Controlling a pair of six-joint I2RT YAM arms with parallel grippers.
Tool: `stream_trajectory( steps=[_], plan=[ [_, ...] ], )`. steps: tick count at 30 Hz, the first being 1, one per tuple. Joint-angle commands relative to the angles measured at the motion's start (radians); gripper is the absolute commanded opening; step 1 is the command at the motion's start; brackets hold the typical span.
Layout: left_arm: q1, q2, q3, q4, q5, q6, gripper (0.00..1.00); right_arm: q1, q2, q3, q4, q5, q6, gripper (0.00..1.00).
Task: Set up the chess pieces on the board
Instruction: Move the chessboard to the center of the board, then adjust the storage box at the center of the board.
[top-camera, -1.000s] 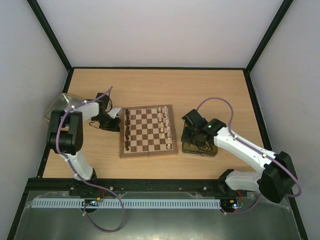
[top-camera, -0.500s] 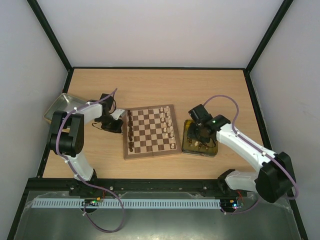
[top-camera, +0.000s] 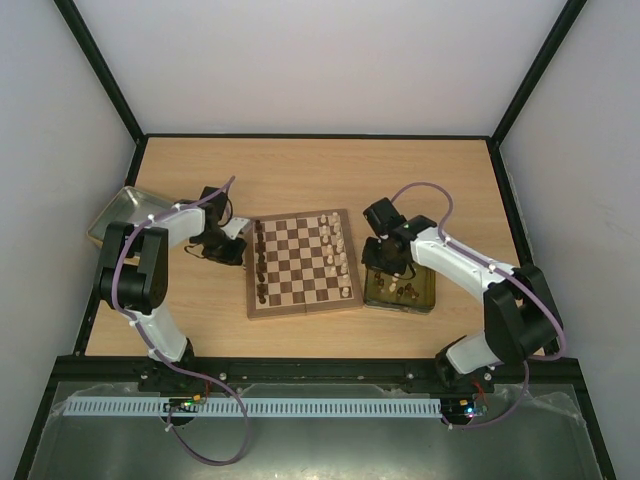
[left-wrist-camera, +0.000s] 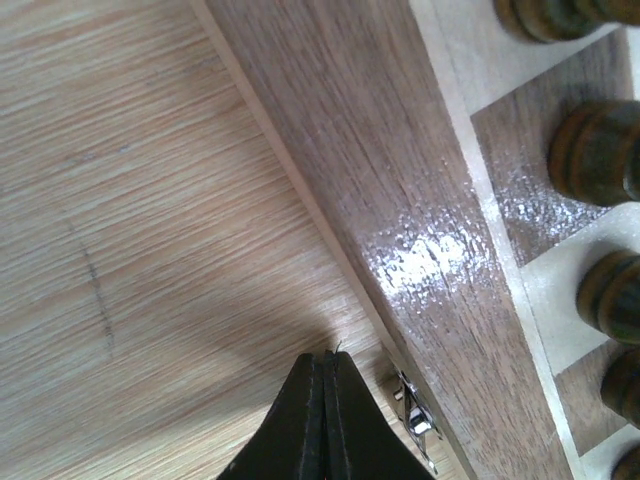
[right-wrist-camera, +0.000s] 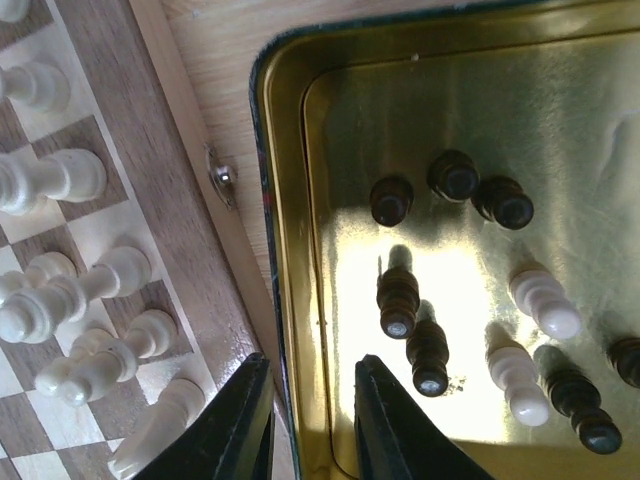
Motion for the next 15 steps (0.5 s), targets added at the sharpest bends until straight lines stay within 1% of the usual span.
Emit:
stream_trajectory(
  steps=[1, 11, 15],
  plan=[
    [-0.003, -0.021, -0.011, 0.003, -0.019, 0.009, 0.02, -0.003, 0.003, -0.045, 0.039, -0.036, -0.008, 0.23],
    [-0.003, 0.006, -0.006, 0.007, -0.011, 0.01, 0.02, -0.002, 0.052, -0.067, 0.097, -0.082, -0.012, 0.22],
    [-0.003, 0.009, -0.006, 0.008, -0.009, 0.012, 0.02, -0.001, 0.07, -0.087, 0.124, -0.115, -0.007, 0.1]
  ],
)
